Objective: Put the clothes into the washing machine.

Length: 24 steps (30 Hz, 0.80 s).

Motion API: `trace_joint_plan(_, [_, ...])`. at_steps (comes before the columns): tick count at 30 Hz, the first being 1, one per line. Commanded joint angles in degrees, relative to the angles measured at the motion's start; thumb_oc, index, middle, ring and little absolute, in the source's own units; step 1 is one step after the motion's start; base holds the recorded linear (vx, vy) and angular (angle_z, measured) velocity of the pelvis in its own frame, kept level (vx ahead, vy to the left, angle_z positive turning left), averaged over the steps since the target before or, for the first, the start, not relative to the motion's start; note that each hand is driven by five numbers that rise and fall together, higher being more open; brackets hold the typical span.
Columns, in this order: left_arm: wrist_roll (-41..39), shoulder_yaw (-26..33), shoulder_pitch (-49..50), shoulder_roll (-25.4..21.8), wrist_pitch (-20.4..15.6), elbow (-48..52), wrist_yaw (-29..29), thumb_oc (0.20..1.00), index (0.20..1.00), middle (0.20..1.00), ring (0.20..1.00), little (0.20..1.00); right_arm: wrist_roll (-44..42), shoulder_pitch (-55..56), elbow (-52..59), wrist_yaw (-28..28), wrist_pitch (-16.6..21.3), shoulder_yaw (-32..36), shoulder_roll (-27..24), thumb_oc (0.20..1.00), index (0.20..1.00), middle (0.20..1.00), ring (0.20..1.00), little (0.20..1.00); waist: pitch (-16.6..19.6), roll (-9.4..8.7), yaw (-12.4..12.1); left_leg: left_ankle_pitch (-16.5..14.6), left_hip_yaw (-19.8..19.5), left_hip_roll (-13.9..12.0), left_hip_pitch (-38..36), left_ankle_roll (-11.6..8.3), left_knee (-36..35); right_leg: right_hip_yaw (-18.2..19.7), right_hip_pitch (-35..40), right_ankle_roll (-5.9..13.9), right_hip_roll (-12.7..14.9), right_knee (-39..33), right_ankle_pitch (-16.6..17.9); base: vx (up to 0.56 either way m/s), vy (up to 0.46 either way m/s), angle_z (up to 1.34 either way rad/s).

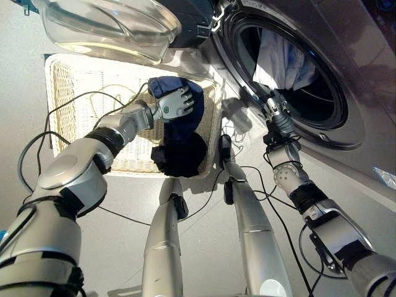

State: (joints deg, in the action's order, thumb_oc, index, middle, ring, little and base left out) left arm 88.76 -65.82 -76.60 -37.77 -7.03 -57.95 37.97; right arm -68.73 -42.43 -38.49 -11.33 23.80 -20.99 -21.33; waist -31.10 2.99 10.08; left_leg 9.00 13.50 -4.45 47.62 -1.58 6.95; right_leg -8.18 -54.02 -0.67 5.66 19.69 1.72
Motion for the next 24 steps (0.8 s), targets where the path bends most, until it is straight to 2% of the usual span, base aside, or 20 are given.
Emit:
trace_joint_plan(1, [-1.0,4.6,0.0,-0.8,0.6,-1.2,1.8,1.000,1.000,1.000,1.000,1.000,-1.2,0.8,2.6,1.2,1.7,1.4,-0.1,1.000,1.000,1.000,1.000,1.000,1.3,-1.30,-2.3,-1.6,3.1,0.9,-0.6,-5.11,2.7,-3.1,3.3,8.06,0.4,-4.8,6.1,0.00,0.000,0.00])
trace_joint_plan(3, [-3.0,4.3,-0.3,-0.8,1.9,-1.5,-3.7,1.000,1.000,1.000,1.000,1.000,-1.2,0.5,3.1,0.4,2.0,1.2,-0.3,1.000,1.000,1.000,1.000,1.000,1.3,-1.16,-2.4,-1.5,2.9,1.0,-0.3,-5.15,2.9,-3.2,3.3,8.05,0.5,-4.8,6.1,0.00,0.000,0.00])
trace_joint_plan(7, [-5.0,3.8,-0.8,-0.7,4.2,-1.9,-8.7,1.000,1.000,1.000,1.000,1.000,-1.1,-0.3,4.0,-0.5,2.1,0.8,-0.4,1.000,1.000,1.000,1.000,1.000,1.3,-1.20,-2.4,-1.4,3.0,1.0,0.2,-5.31,2.7,-3.4,2.9,8.06,0.6,-5.1,6.2,0.00,0.000,0.00])
trace_joint_plan(8, [-6.6,3.5,-1.0,-0.5,5.6,-2.1,-9.0,1.000,1.000,1.000,1.000,1.000,-1.0,-0.5,4.3,-0.8,2.4,0.4,-0.2,1.000,1.000,1.000,1.000,1.000,1.3,-1.30,-2.4,-1.4,3.0,0.9,0.7,-5.42,2.6,-3.3,2.3,8.08,0.6,-5.1,6.2,0.00,0.000,0.00])
trace_joint_plan(10, [-7.2,3.6,-1.0,-0.3,5.9,-2.1,-8.8,1.000,1.000,1.000,1.000,1.000,-1.1,-0.5,4.6,-1.1,2.4,0.4,-0.1,1.000,1.000,1.000,1.000,1.000,1.3,-1.39,-2.4,-1.4,3.0,0.8,1.0,-5.41,2.7,-3.2,1.9,8.03,0.6,-4.9,6.2,0.00,0.000,0.00])
trace_joint_plan(17, [-8.6,4.3,-1.8,1.4,5.1,-2.7,-6.7,1.000,1.000,1.000,1.000,1.000,-0.9,-0.6,5.4,-1.7,3.0,0.3,0.5,1.000,1.000,1.000,1.000,1.000,1.3,-2.22,-2.0,-1.3,3.3,0.3,2.7,-5.37,2.8,-2.9,-0.1,8.09,0.6,-4.9,6.8,0.00,0.000,0.00])
trace_joint_plan(21, [-8.3,4.0,-3.1,2.0,3.3,-3.4,-8.8,1.000,1.000,1.000,1.000,1.000,-2.3,-1.1,5.5,-1.1,3.4,0.3,0.4,1.000,1.000,1.000,1.000,1.000,1.3,-2.70,-1.7,-1.2,3.4,-0.1,3.8,-5.60,3.2,-2.7,-1.1,8.06,0.6,-4.9,6.8,0.00,0.000,0.00])
trace_joint_plan(24, [-8.4,3.5,-4.0,2.5,1.8,-4.7,-7.5,1.000,1.000,1.000,1.000,1.000,-2.6,-1.4,5.9,-1.7,3.6,0.2,0.2,1.000,1.000,1.000,1.000,1.000,1.3,-3.11,-1.4,-1.3,3.2,-0.4,5.0,-5.81,3.8,-2.4,-2.1,7.98,0.5,-4.6,6.8,0.00,0.000,0.00])
